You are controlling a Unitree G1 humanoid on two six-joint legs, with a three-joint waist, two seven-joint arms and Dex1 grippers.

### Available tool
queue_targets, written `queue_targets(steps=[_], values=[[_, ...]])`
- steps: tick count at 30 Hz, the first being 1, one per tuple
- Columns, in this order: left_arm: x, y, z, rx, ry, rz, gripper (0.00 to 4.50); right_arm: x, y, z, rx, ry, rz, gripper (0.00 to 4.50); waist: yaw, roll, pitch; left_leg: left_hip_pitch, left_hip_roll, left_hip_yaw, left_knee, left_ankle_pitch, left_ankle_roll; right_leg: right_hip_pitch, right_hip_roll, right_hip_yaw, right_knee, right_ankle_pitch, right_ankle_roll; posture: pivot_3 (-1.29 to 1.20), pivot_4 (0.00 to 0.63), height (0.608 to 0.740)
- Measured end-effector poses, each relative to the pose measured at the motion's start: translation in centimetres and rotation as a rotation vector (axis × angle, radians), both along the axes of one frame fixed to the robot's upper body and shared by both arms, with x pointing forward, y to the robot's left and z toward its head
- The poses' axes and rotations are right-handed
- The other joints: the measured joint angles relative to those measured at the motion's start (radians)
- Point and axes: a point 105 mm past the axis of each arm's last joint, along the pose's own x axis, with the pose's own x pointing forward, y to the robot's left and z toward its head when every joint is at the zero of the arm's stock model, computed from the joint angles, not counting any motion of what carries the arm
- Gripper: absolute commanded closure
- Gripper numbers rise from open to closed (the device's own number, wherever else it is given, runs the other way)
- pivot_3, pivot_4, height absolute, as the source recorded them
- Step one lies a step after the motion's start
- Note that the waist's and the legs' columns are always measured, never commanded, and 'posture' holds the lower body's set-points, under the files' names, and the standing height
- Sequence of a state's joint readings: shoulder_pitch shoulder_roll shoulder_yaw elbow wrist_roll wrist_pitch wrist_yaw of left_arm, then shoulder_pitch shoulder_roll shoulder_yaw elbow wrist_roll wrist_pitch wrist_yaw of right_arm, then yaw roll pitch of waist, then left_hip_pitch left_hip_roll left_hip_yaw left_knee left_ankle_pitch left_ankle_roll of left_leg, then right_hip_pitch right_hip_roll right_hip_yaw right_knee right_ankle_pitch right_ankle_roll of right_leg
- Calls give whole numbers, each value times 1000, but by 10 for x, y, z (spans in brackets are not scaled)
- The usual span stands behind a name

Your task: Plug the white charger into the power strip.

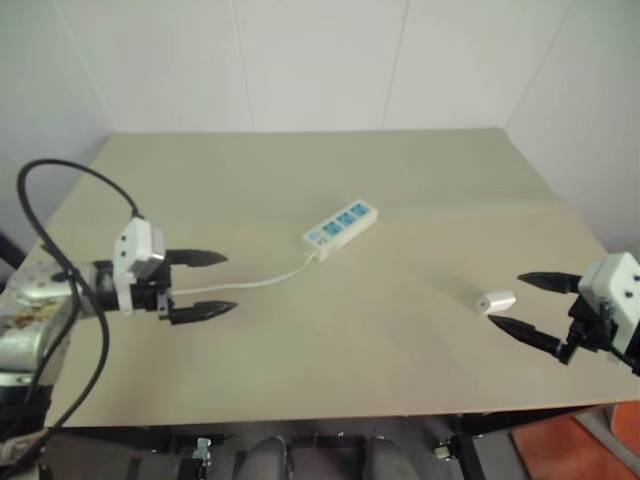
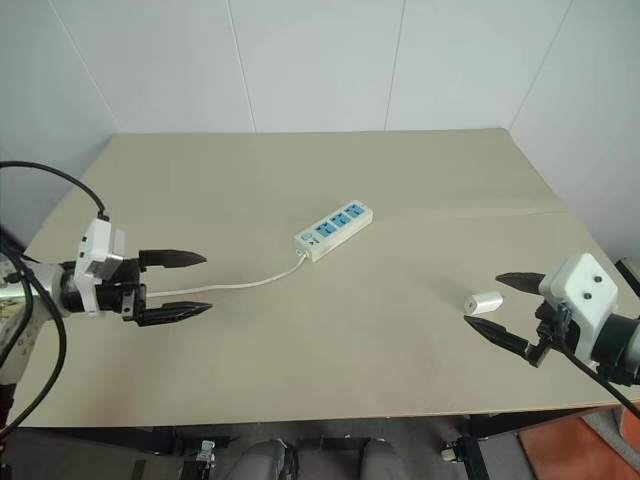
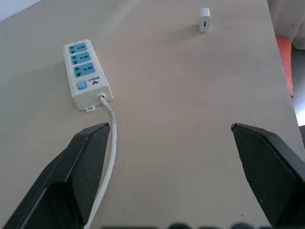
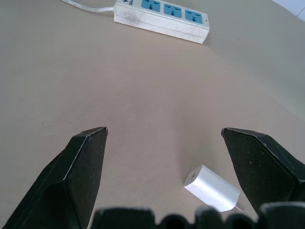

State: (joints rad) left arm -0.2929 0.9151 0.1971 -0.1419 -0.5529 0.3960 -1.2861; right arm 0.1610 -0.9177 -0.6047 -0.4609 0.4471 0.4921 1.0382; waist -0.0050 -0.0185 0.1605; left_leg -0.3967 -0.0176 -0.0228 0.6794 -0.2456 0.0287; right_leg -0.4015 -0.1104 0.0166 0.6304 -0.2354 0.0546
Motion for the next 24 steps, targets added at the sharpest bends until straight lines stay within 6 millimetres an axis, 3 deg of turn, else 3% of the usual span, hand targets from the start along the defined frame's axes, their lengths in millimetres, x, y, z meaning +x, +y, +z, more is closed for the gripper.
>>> queue_targets(steps=[12,14,24], values=[[2,-6,0,-7,-6,-18,41,0,0,1,-4,0,1,0,0,0,0,0,0,0,0,0,0,0,0,0,0,0,0,0,150,740],[9,-10,-3,20,-26,9,41,1,0,1,-2,-2,1,0,0,0,0,0,0,0,0,0,0,0,0,0,0,0,0,0,150,740],[75,-83,-52,153,37,95,41,13,13,14,3,-60,51,0,16,-3,2,6,-2,0,0,0,0,10,0,-2,-2,0,0,0,150,740]])
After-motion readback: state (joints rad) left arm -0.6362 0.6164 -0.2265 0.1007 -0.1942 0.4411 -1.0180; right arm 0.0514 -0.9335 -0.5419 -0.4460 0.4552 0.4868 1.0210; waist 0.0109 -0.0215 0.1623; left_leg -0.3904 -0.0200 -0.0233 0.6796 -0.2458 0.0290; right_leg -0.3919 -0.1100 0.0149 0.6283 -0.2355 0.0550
